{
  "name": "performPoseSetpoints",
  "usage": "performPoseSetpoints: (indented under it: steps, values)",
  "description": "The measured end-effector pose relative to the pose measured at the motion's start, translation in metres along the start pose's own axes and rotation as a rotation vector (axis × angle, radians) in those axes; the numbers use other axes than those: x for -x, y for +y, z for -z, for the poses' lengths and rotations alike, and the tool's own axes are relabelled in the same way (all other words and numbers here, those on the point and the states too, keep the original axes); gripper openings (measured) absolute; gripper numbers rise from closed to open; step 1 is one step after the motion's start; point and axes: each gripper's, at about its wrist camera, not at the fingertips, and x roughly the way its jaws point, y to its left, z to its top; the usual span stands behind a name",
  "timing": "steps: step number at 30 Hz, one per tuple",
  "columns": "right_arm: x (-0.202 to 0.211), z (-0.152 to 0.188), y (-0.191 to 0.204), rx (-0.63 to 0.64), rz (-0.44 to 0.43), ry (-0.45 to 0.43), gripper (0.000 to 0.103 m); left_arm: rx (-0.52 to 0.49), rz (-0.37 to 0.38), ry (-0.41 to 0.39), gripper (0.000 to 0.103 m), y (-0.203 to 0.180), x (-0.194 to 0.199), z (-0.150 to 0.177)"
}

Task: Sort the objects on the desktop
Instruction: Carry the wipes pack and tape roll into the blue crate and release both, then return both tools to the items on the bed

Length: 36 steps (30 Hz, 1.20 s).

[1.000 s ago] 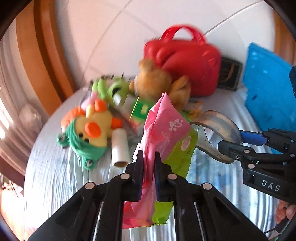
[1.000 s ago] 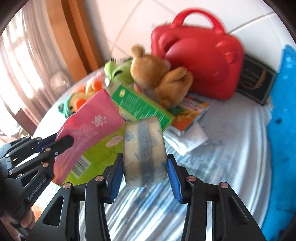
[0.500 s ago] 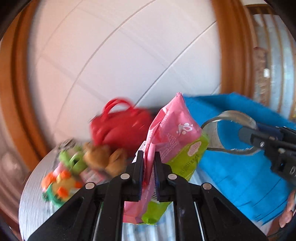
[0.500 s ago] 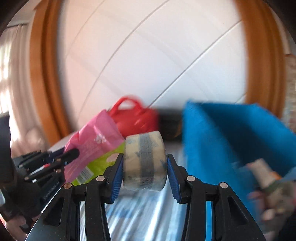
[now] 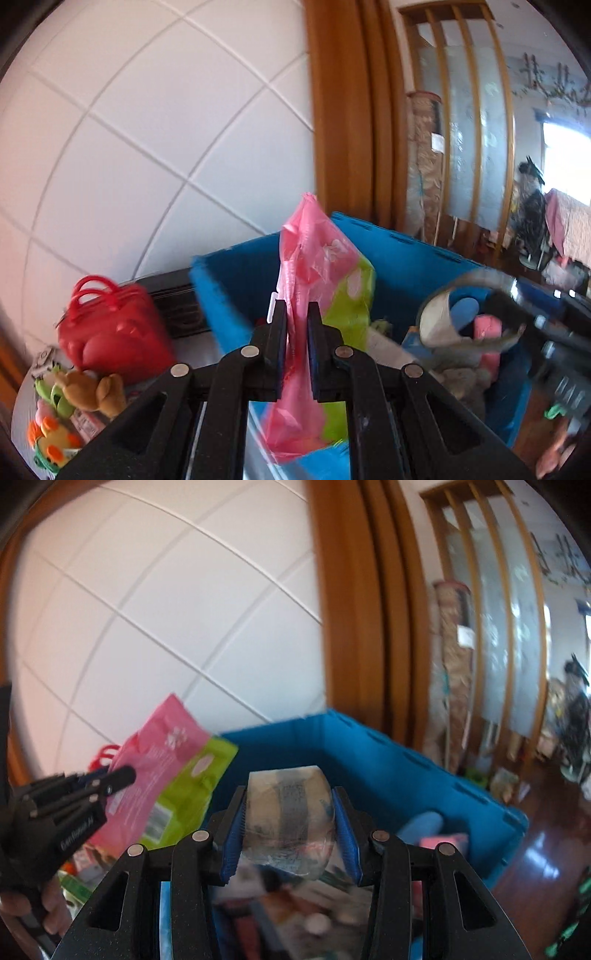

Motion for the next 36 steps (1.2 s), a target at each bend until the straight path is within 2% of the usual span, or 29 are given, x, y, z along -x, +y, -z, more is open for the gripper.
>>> performPoseSetpoints:
  steps: [4, 10, 11, 12, 13, 14, 15, 16, 18, 22, 26, 33, 36]
  values:
    - [-0.009, 0.012, -0.020, -0.027, 0.043, 0.041, 0.044, -0.036, 0.032, 0.050, 0.010, -0.035, -0.021, -0.005]
    - [-0.012, 0.022, -0.041, -0.060, 0.096, 0.095, 0.044, -0.074, 0.050, 0.125, 0.011, -0.057, -0.043, 0.006]
    - [-0.015, 0.023, -0.041, -0.063, 0.106, 0.104, 0.045, -0.077, 0.052, 0.139, 0.016, -0.060, -0.047, 0.006]
    - [-0.017, 0.024, -0.043, -0.064, 0.111, 0.106, 0.049, -0.075, 0.057, 0.149, 0.021, -0.059, -0.048, 0.008]
    - [-0.018, 0.023, -0.044, -0.065, 0.118, 0.109, 0.066, -0.075, 0.055, 0.151, 0.038, -0.060, -0.050, 0.007]
    - [-0.020, 0.023, -0.046, -0.067, 0.127, 0.111, 0.078, -0.075, 0.051, 0.148, 0.062, -0.060, -0.050, 0.008]
    - [-0.020, 0.022, -0.047, -0.067, 0.143, 0.112, 0.097, -0.075, 0.042, 0.130, 0.073, -0.058, -0.046, 0.008]
    - [-0.020, 0.021, -0.048, -0.065, 0.158, 0.107, 0.100, -0.075, 0.030, 0.112, 0.081, -0.057, -0.043, 0.009]
    - [-0.021, 0.020, -0.052, -0.064, 0.174, 0.098, 0.100, -0.076, 0.015, 0.088, 0.082, -0.054, -0.037, 0.010]
    - [-0.017, 0.021, -0.054, -0.087, 0.167, 0.112, 0.103, -0.047, 0.021, 0.092, 0.082, -0.040, -0.028, 0.012]
    - [-0.003, 0.023, -0.043, -0.091, 0.135, 0.104, 0.103, -0.009, 0.006, 0.090, 0.090, -0.017, -0.011, 0.024]
    - [0.025, 0.019, 0.013, -0.018, 0.007, 0.054, 0.103, 0.055, -0.020, 0.052, 0.090, 0.037, 0.030, 0.054]
    - [0.028, 0.020, 0.050, 0.036, -0.059, 0.049, 0.103, 0.085, -0.084, 0.042, 0.089, 0.072, 0.051, 0.072]
